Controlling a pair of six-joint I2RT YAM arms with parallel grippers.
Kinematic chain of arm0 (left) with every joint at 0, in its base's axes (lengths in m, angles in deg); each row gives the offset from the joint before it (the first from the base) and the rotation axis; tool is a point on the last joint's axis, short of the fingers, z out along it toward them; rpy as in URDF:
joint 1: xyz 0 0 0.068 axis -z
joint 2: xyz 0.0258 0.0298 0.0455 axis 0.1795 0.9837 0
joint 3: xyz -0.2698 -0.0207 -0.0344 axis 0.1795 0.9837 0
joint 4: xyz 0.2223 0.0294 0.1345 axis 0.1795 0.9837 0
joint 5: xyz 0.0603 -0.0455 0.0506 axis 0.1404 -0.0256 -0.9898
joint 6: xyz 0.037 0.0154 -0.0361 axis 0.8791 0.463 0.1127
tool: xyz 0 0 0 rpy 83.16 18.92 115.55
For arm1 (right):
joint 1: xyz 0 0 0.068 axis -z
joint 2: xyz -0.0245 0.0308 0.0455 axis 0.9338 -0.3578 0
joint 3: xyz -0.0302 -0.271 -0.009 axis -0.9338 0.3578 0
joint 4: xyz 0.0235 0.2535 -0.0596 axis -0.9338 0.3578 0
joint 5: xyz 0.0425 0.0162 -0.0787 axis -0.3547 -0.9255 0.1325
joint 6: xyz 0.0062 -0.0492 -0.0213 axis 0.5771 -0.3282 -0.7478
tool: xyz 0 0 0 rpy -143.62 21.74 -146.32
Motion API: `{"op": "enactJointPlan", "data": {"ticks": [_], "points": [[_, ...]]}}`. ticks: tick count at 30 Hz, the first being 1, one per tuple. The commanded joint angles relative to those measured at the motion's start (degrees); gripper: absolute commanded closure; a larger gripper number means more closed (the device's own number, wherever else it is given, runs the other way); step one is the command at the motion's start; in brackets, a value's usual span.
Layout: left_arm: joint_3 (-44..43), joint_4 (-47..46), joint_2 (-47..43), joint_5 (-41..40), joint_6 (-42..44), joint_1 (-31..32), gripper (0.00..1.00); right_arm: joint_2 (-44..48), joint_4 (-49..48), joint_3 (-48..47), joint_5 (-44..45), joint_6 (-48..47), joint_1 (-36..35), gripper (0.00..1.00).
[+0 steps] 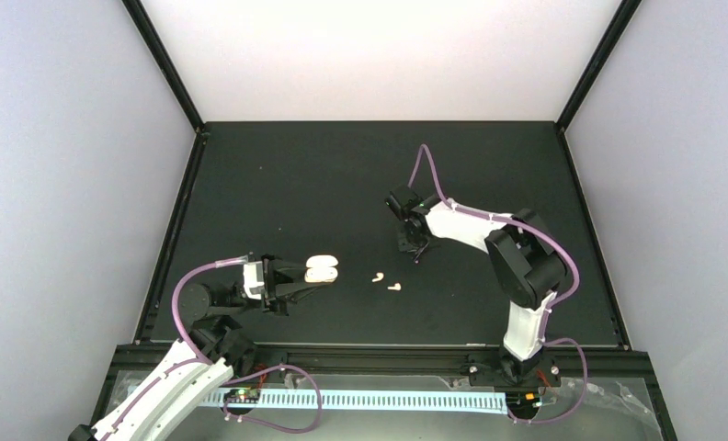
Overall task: Insert the wireless bluetooth earbuds into the charging case
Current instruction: Pick up the earbud from the center of the board.
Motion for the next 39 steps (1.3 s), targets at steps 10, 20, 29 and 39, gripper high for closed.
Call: {"op": "enactJointPlan", "data": {"ticks": [10, 20, 29, 39], "points": [[-2.3, 0.5, 0.8, 0.3, 0.8, 0.2, 0.99, 7.1, 0.9, 3.0, -1.8, 1.4, 0.3, 0.9], [-2.3, 1.4, 1.3, -0.6, 1.1, 0.3, 0.99, 20.2, 0.3, 4.4, -4.2, 2.2, 0.2, 0.9], [-3.8, 1.6, 6.5, -2.6, 3.0, 0.3, 0.98, 39.3, -11.2, 4.7, -7.3, -2.2, 0.1, 0.9], [-10.8, -8.3, 23.4, -4.9, 3.5, 1.7, 0.98, 53.2, -25.5, 7.1, -14.5, -5.9, 0.2, 0.89]]}}
